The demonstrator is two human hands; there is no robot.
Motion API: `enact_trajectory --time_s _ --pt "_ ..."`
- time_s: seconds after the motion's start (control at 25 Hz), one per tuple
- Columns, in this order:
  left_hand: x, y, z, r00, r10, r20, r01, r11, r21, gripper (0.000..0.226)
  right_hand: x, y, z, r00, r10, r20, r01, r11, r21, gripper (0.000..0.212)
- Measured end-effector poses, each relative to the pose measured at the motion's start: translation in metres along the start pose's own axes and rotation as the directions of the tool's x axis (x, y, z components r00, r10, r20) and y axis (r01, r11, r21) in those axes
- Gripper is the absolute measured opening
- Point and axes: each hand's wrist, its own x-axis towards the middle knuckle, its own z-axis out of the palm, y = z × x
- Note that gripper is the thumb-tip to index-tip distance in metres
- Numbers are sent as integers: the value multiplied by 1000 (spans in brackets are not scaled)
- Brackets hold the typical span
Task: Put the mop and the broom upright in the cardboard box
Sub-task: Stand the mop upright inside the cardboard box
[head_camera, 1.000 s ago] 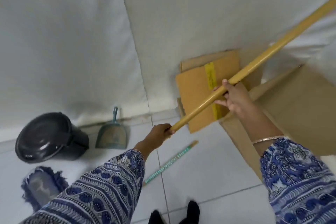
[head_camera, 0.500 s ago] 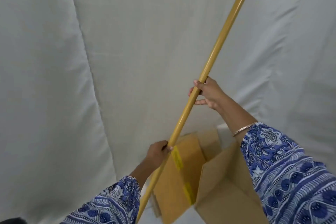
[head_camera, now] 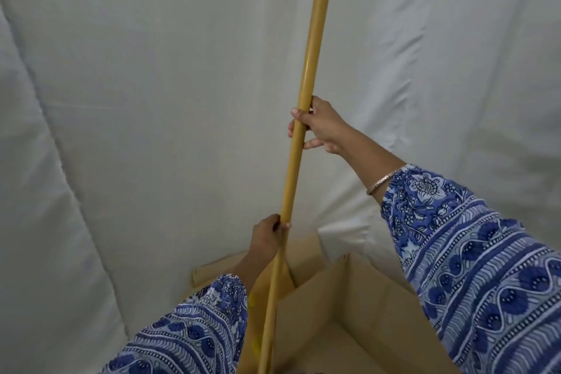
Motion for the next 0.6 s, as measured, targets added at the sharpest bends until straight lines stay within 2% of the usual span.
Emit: enact_trajectory --time_s 0.24,0.48,0.6 --pt "81 -22 107 995 -65 -80 60 996 -62 21 75 82 -55 997 33 66 -27 996 -84 13" --pt "143 -58 188 974 -187 -131 175 980 -93 18 153 175 -94 973 92 213 -74 993 -92 13" --pt "169 -79 224 946 -256 -200 245 966 -79 15 189 227 -105 947 111 300 -84 991 -102 11"
